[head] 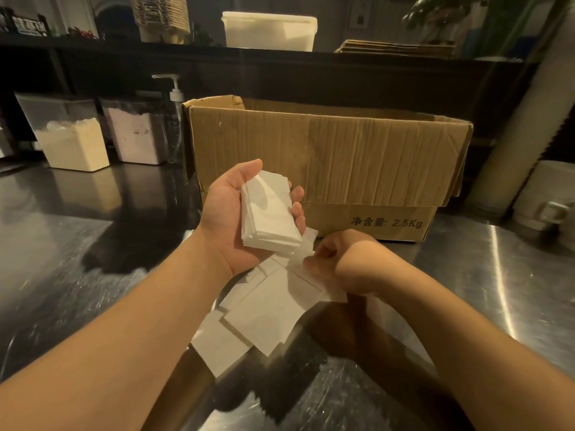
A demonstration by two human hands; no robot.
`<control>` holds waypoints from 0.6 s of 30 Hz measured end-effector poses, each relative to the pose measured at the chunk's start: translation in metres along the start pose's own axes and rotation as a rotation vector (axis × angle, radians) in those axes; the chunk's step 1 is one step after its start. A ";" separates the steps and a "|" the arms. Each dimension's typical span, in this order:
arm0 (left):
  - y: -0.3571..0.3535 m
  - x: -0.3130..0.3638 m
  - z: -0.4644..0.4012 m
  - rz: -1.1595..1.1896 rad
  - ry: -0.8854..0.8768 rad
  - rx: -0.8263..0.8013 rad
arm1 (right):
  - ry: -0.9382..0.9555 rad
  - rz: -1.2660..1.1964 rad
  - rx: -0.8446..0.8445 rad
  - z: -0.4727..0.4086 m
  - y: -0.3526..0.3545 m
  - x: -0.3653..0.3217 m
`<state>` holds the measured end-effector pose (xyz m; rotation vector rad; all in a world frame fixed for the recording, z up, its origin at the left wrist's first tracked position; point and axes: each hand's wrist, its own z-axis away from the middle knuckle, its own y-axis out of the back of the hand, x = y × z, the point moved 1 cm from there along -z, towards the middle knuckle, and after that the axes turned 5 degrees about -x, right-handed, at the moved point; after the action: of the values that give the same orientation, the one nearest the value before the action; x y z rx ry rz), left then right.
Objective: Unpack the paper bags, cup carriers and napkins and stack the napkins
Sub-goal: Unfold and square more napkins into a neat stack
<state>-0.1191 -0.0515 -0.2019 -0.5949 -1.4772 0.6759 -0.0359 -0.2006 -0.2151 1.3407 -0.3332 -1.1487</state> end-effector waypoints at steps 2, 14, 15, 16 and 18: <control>0.000 -0.001 -0.001 -0.008 -0.002 0.000 | -0.012 0.035 0.034 0.003 0.006 0.003; 0.000 -0.001 -0.001 -0.004 0.009 0.002 | -0.016 -0.017 0.002 -0.010 -0.003 0.012; 0.000 -0.001 -0.001 -0.003 0.011 0.001 | -0.012 -0.029 -0.002 -0.011 -0.004 0.011; 0.000 -0.001 -0.001 -0.005 0.013 0.001 | -0.001 -0.032 -0.002 -0.012 -0.006 0.010; 0.002 -0.002 -0.002 -0.012 0.014 0.007 | 0.022 -0.037 0.007 -0.012 -0.008 0.009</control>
<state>-0.1175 -0.0515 -0.2042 -0.5839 -1.4632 0.6664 -0.0265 -0.1991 -0.2287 1.3703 -0.2974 -1.1637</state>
